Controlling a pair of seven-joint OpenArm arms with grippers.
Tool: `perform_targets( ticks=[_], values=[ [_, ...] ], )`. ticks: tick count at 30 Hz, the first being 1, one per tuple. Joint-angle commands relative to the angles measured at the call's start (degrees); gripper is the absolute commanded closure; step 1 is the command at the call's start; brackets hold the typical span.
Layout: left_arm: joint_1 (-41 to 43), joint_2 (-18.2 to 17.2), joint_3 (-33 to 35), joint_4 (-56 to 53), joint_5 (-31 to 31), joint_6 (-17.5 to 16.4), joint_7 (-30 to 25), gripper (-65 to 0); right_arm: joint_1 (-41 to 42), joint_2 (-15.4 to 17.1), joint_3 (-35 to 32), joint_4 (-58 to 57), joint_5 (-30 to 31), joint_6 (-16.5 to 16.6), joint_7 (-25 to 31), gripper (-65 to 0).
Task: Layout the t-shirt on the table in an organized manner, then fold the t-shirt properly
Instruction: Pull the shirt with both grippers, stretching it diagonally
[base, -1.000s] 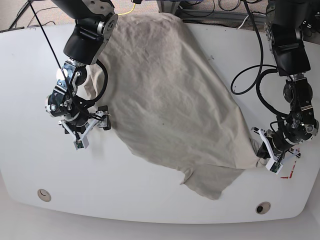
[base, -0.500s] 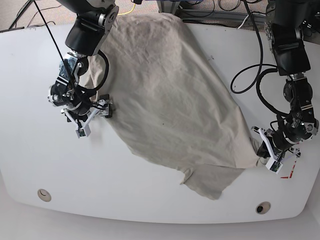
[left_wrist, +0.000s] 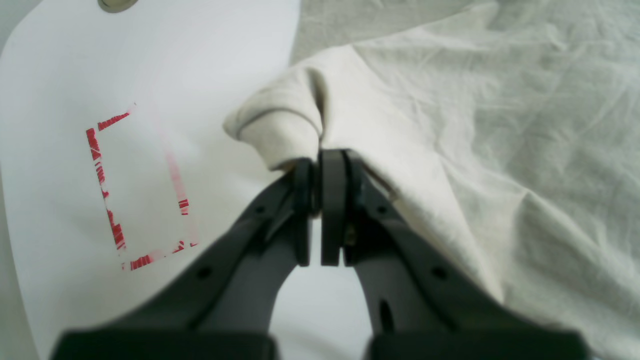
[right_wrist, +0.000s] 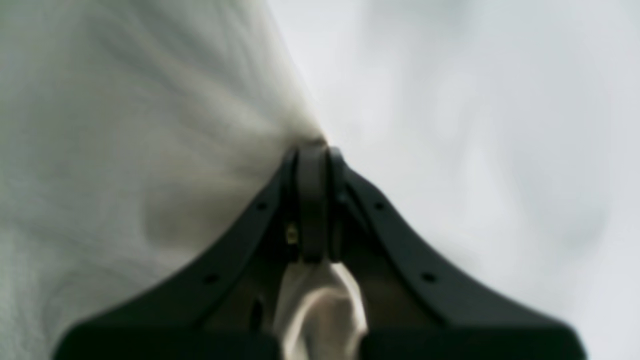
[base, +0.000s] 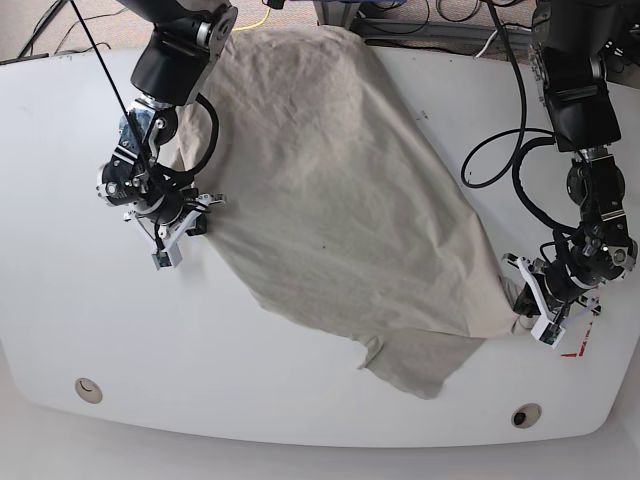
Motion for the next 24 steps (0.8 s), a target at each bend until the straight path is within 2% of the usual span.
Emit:
perform_targets(
  ticks=[1,9,15,24],
  values=[
    [-1.8,-0.6,-0.2,1.1,-0.7,0.1,-1.2,0.0,-0.8,0.6,0.4,1.8,-0.6,0.1,-1.1,-1.7],
    [-2.0,1.3,1.8,1.1,-0.9,0.1,-2.0,0.0,-10.2,0.0,0.5,11.5,-0.6,0.1,-1.1,0.0],
    [-2.0,3.0,2.3,1.0,-0.7,0.1,-3.9,0.0,-17.8,-2.6,0.5,18.8,-0.6,0.1,-1.2,0.0],
    [-2.0,3.2,8.3,1.0,-0.8,0.1,-4.0,-0.4,-25.7,-5.8,0.5,26.3,-0.6,0.1,-1.2,0.0]
  ],
)
